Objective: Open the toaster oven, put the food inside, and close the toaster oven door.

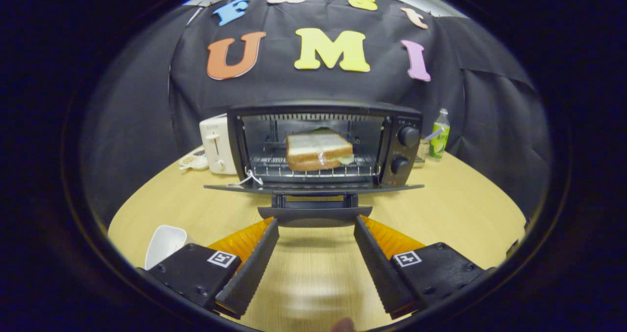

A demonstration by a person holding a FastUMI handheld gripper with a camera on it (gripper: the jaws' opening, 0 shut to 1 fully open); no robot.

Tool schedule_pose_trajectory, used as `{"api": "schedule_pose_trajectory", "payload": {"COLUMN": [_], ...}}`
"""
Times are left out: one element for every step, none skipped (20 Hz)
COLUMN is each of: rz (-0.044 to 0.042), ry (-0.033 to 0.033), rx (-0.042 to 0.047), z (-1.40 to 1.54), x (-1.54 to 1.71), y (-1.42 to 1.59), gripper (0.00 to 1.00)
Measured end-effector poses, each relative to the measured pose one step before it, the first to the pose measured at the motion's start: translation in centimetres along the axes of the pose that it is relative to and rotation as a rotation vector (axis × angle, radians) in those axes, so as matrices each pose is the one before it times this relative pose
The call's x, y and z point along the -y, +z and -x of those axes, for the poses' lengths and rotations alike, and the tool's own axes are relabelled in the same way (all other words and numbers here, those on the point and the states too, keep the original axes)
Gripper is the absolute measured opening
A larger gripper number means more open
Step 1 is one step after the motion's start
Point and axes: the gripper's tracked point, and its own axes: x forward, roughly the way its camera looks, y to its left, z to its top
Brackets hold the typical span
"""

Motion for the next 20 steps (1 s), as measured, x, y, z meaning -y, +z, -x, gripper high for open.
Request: {"api": "schedule_pose_trajectory", "payload": {"rz": [0.00669, 0.00701, 0.00800, 0.00278, -0.00305, -0.00370, 0.00317, 0.00029, -0.00696, -0.01129, -0.01385, -0.01804, -0.01143, 0.01967, 0.03755, 0.01446, -0.00986, -0.00296, 0.00768, 0.00506], "ry": [-0.00033, -0.00351, -0.00278, -0.00028, 0.00101, -0.00022, -0.00682, -0.00024, -0.00089, 0.00321, 0.01318, 0.01495, 0.01557, 0.01210, -0.00719, -0.00313, 0.00355, 0.00106, -0.00535, -0.00020], "rx": [0.03040, 0.03759, 0.03381, 0.02495, 0.02032, 0.02931, 0.02203, 0.01719, 0.01309, -0.00353, -0.01155, -0.02500, -0.03332, -0.03500, -0.03238, -0.02466, -0.02382, -0.01477, -0.00263, -0.00288], "z": [0.043, -0.229, 0.012, 0.060, 0.347, 0.437, 0.503, 0.522, 0.474, 0.448, 0.577, 0.479, 0.139, -0.620, -0.967, -1.143, -1.070, -0.765, -0.702, -0.432], "x": [0.036, 0.379, 0.238, 0.157, 0.173, 0.321, 0.431, 0.408, 0.252, 0.096, -0.170, -0.232, -0.420, -0.405, 0.027, 0.015, -0.318, -0.288, 0.030, -0.081], "y": [1.324, 1.343, 1.362, 0.969, 0.936, 1.176, 1.047, 0.708, 0.546, 0.062, -0.538, -1.171, -1.776, -1.889, -1.334, -0.989, -0.754, -0.414, -0.157, -0.112], "gripper": [1.00, 1.00, 1.00, 1.00, 1.00, 1.00, 1.00, 1.00, 1.00, 1.00, 1.00, 1.00, 1.00, 1.00, 1.00, 1.00, 1.00, 1.00, 1.00, 1.00]}}
